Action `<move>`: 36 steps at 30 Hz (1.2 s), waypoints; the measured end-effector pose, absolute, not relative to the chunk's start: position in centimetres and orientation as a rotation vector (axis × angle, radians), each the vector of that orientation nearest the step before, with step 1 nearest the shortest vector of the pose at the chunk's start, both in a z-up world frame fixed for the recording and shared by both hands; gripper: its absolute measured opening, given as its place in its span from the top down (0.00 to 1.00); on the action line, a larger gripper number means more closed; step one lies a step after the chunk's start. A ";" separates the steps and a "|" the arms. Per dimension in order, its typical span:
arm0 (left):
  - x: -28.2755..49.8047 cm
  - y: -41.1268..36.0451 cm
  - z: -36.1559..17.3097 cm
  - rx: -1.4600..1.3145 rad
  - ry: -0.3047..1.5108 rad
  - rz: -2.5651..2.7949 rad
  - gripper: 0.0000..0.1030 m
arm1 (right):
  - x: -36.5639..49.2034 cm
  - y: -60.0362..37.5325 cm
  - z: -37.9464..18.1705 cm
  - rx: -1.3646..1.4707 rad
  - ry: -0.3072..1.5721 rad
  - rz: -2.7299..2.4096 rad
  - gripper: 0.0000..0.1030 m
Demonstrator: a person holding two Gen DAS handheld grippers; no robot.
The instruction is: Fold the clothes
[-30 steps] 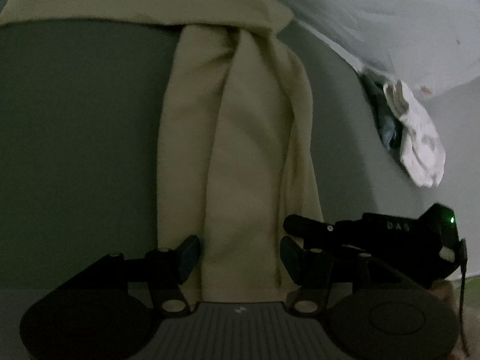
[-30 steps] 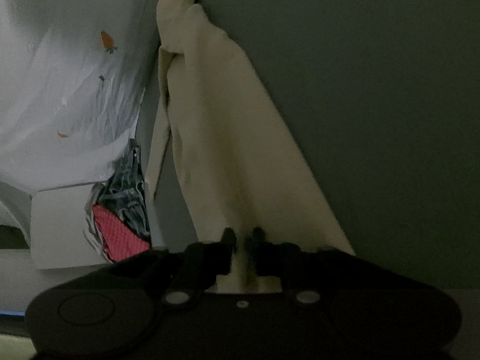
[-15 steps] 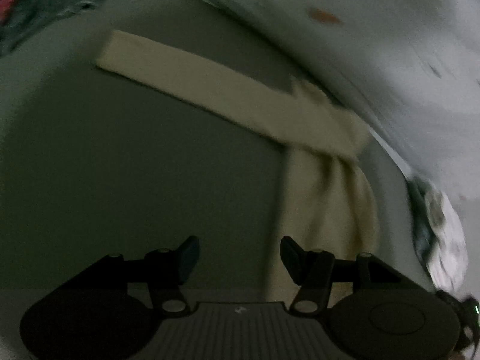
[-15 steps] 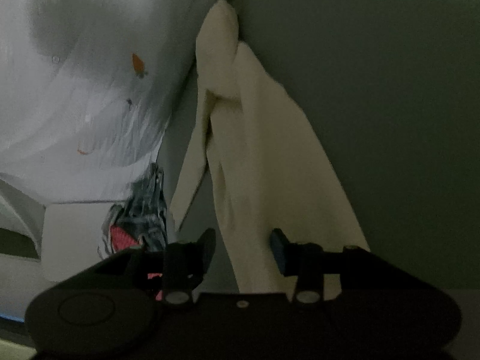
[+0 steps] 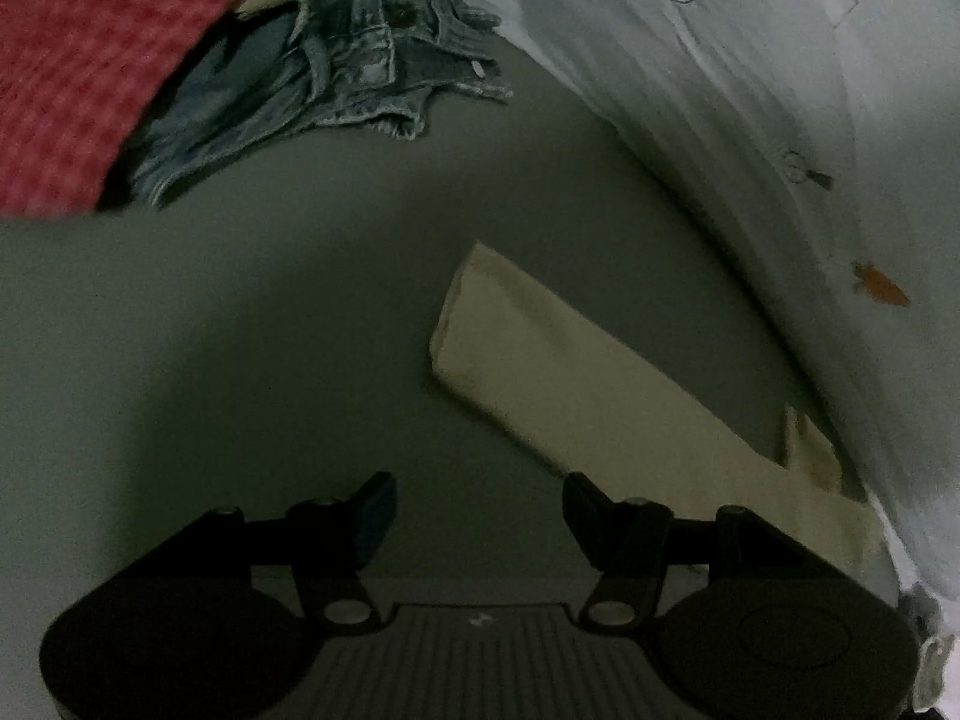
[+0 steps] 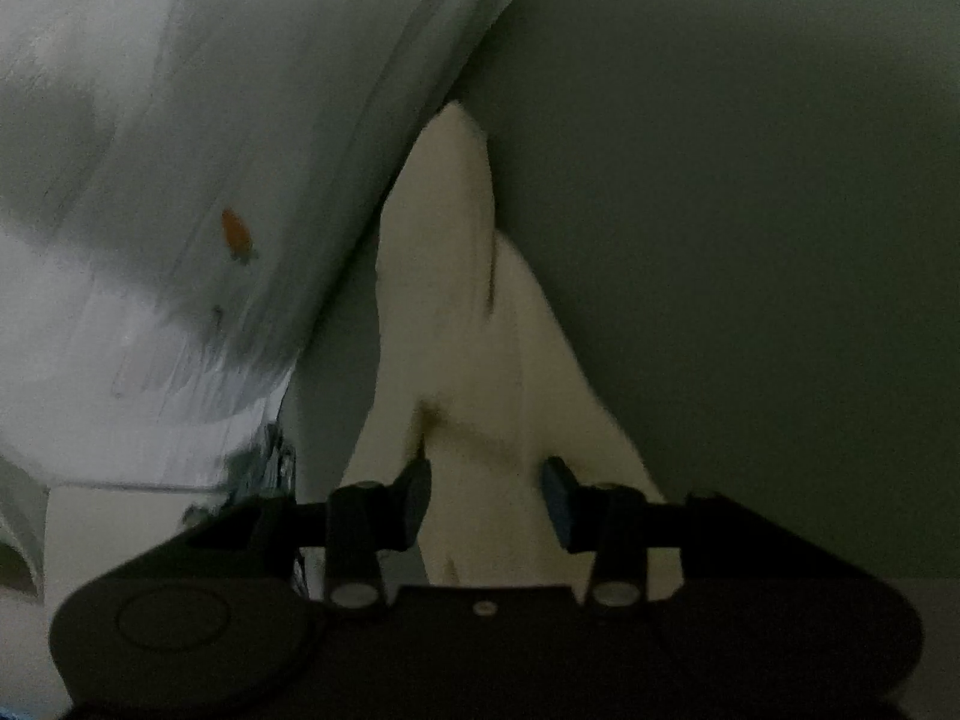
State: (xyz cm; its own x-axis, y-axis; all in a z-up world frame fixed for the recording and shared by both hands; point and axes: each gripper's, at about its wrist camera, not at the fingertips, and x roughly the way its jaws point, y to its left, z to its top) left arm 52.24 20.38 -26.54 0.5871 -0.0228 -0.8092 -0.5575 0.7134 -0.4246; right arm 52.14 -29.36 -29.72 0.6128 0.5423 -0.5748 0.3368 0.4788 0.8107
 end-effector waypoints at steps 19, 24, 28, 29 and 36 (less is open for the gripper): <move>60.3 18.6 -27.6 -0.262 0.829 0.453 0.32 | 66.5 -28.3 -30.1 0.893 0.919 0.001 0.55; 60.2 19.6 -27.6 -0.322 0.792 0.407 0.96 | 66.9 -27.8 -30.1 0.843 0.916 0.033 0.93; 60.1 20.7 -26.5 -0.423 0.767 0.388 0.97 | 66.2 -27.7 -29.1 0.815 0.874 0.030 0.94; 59.8 20.6 -25.6 -0.435 0.743 0.384 0.97 | 66.1 -27.8 -28.8 0.815 0.862 0.032 0.94; 56.3 18.2 -12.5 -0.343 0.408 0.295 0.97 | 66.9 -28.1 -24.8 0.812 0.750 0.063 0.94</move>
State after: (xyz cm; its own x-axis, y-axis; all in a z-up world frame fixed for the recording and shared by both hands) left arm 56.32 18.21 -12.47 0.8771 0.2095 -0.4321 -0.3451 0.9008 -0.2637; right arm 66.94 -28.11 -24.75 0.7444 0.3256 -0.5830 0.2235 0.7012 0.6770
